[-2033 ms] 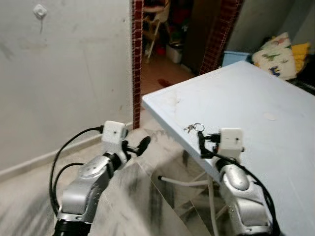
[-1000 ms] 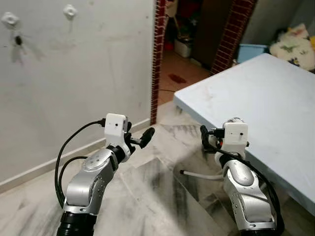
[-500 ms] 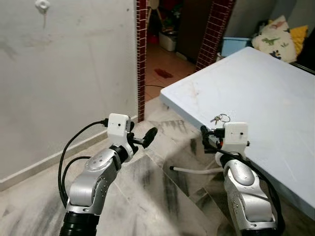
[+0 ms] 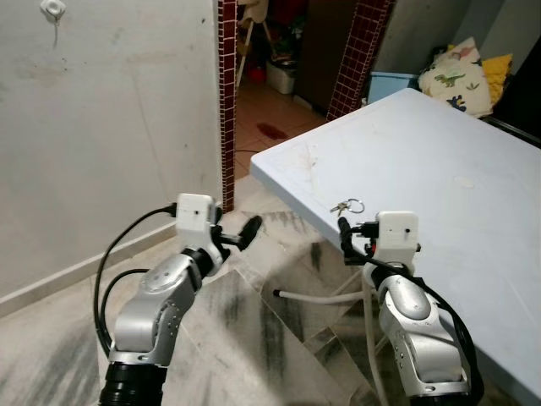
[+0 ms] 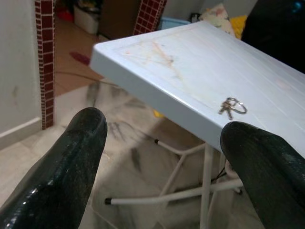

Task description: Hang keys on a hook

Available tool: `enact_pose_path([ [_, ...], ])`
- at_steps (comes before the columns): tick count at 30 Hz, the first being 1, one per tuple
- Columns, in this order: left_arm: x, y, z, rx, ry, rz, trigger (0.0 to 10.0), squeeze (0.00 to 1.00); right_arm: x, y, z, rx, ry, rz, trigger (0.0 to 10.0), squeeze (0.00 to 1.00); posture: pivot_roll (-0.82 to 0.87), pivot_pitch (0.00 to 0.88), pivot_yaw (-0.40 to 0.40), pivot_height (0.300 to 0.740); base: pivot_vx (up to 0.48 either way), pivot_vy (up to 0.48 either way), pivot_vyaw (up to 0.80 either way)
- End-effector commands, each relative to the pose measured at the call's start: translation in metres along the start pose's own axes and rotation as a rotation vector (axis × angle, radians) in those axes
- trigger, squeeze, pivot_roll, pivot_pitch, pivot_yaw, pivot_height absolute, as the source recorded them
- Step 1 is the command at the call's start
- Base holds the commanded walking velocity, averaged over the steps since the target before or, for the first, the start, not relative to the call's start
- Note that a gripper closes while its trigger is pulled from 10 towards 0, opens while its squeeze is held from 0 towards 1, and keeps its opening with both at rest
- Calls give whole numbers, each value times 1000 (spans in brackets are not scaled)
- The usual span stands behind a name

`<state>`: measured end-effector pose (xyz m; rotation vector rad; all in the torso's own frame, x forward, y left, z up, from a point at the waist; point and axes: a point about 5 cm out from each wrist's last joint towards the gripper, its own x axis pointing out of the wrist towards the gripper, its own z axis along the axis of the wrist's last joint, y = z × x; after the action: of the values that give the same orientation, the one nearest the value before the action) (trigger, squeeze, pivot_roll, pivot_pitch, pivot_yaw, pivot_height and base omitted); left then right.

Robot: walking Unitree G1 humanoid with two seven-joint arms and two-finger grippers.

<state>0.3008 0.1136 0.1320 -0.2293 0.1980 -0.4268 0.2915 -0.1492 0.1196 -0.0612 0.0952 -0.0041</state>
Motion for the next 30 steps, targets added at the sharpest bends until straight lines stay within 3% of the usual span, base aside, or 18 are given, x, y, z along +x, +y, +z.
enact_pose_path([
  [1,3,-7,0,0,-1,-28,10000,0,-1,-8,-1,-3,3,-24,10000,0,80,0,-60,740,0,0,0],
  [11,4,-6,5,2,-21,-26,10000,0,-1,-6,0,2,-2,-13,10000,0,81,0,-61,740,0,0,0],
  [30,3,-7,3,6,-11,-34,10000,0,-2,-1,-1,6,6,23,10000,0,79,0,-60,740,341,0,0],
])
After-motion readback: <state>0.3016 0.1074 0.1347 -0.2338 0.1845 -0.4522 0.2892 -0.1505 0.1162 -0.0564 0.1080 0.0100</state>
